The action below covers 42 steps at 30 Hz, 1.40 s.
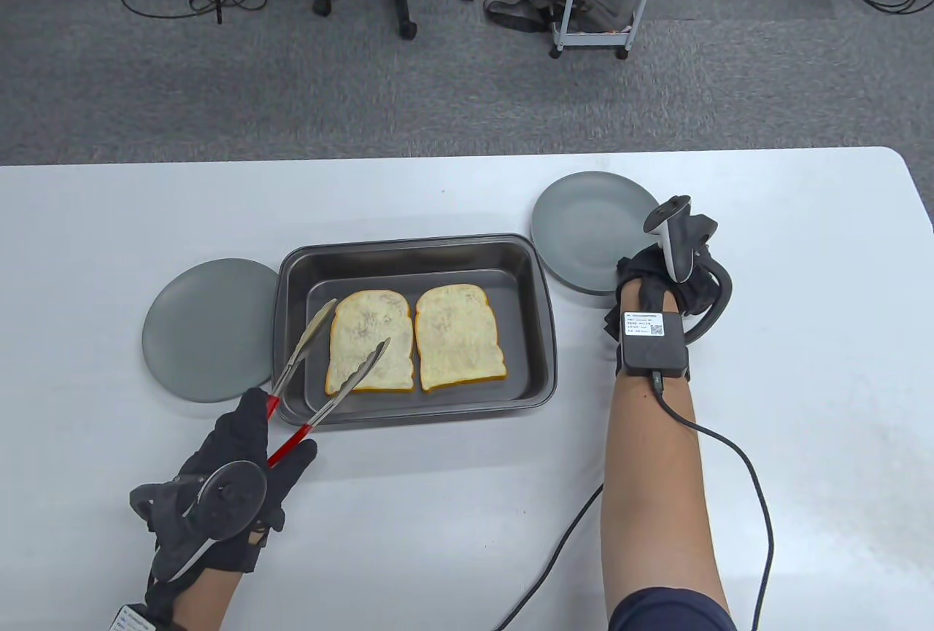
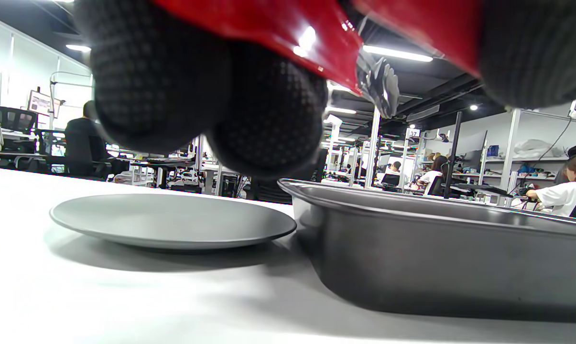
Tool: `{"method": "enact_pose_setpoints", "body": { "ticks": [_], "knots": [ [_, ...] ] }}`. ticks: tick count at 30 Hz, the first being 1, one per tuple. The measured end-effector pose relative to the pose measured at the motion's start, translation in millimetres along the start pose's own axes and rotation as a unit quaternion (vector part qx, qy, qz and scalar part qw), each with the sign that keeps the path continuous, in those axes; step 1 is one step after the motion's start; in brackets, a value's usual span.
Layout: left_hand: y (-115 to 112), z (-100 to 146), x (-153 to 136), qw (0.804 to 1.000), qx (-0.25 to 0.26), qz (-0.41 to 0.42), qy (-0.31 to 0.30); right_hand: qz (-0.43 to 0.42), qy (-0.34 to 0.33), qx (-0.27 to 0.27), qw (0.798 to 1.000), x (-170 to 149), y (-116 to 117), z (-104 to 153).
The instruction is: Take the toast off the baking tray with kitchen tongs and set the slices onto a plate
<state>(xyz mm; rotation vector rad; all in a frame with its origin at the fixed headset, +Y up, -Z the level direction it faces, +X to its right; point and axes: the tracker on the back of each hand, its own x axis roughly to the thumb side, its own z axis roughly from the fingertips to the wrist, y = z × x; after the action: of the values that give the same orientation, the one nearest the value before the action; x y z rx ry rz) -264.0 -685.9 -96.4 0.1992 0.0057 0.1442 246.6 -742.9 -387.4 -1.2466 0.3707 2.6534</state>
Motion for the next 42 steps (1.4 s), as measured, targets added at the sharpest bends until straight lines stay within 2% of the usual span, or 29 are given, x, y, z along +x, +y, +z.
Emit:
{"method": "enact_pose_setpoints", "body": {
  "ticks": [8, 15, 19, 23, 30, 34, 42],
  "knots": [
    [3.1, 0.9, 0.2, 1.0, 0.007, 0.006, 0.001, -0.11, 0.024, 0.028, 0.993, -12.2, 3.0, -5.1],
    [6.1, 1.8, -0.5, 1.0, 0.016, 0.011, -0.001, -0.202, 0.01, 0.058, 0.978, -24.9, -13.8, -2.7],
    [5.7, 1.0, -3.5, 1.0, 0.015, 0.022, 0.0, -0.325, 0.02, 0.109, 0.939, -37.9, -14.3, -1.2],
    [5.0, 0.1, -6.5, 1.0, 0.012, 0.026, 0.004, -0.389, 0.013, 0.125, 0.913, -44.9, -16.5, 1.1],
    [8.0, 1.1, -8.2, 0.999, 0.019, 0.031, 0.008, -0.39, -0.015, 0.072, 0.918, -45.9, -47.2, 14.2],
    [8.2, 1.2, -8.7, 0.999, 0.022, 0.032, 0.009, -0.43, -0.023, 0.041, 0.902, -51.8, -71.2, 21.8],
    [8.5, 1.4, -9.7, 0.999, 0.022, 0.037, 0.009, -0.478, -0.098, 0.065, 0.87, -56.8, -113.0, 45.7]
  ]
}}
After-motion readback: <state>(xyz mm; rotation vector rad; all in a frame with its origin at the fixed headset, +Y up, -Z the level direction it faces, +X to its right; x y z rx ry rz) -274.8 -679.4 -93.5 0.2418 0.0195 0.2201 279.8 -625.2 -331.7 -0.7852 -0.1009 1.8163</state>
